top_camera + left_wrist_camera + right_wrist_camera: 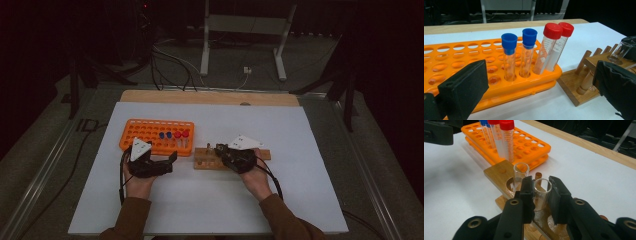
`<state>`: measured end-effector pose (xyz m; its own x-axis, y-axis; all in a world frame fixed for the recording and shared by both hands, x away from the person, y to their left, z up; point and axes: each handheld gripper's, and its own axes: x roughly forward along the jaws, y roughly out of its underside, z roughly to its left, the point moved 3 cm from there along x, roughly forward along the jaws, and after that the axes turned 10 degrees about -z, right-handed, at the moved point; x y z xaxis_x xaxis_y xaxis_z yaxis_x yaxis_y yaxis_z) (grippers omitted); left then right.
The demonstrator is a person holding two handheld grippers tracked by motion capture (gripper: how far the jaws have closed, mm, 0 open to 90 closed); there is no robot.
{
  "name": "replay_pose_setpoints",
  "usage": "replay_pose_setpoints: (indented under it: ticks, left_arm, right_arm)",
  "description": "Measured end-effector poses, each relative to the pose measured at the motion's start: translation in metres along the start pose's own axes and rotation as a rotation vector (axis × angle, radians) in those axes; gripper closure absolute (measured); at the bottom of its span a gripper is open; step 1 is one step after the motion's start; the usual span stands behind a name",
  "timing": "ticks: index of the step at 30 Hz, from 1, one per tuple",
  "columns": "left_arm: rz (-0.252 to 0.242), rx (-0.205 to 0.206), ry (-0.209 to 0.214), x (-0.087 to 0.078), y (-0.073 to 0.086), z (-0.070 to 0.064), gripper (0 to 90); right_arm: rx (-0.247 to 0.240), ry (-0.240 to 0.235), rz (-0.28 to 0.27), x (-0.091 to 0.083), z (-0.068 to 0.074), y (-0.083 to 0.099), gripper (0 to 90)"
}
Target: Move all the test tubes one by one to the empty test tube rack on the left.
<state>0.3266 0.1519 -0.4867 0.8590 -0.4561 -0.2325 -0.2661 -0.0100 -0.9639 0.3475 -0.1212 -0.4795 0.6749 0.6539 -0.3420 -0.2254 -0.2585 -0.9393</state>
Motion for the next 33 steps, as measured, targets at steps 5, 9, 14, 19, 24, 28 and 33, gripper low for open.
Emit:
replay_pose_setpoints:
  ticks: [5,9,14,19,24,28,33]
  left_arm:
    - [-0.006,0.008,0.004,0.001,0.0,-0.002,1.1]
    - [-0.01,0.008,0.004,0.001,-0.001,-0.003,1.1]
    - [-0.014,0.014,0.008,0.0,-0.002,-0.005,1.1]
    - [-0.02,0.016,0.02,0.001,-0.004,-0.009,1.1]
    - [-0.031,0.024,0.042,0.0,-0.007,-0.015,1.2]
    - [-0.036,0.04,0.064,0.0,-0.011,-0.023,1.2]
    - [-0.053,0.067,0.093,0.001,-0.018,-0.036,2.8]
  right_arm:
    - [0.01,-0.004,-0.007,-0.001,0.0,-0.001,75.9]
    - [0.02,-0.009,-0.013,-0.002,0.0,-0.002,76.0]
    - [0.026,-0.011,-0.026,-0.004,0.0,-0.004,76.2]
    - [0.031,-0.014,-0.048,-0.009,-0.002,-0.009,76.3]
    - [0.038,-0.014,-0.067,-0.013,-0.003,-0.014,76.3]
    - [0.044,-0.017,-0.08,-0.016,-0.004,-0.019,76.3]
    - [0.06,-0.028,-0.098,-0.02,-0.007,-0.026,76.3]
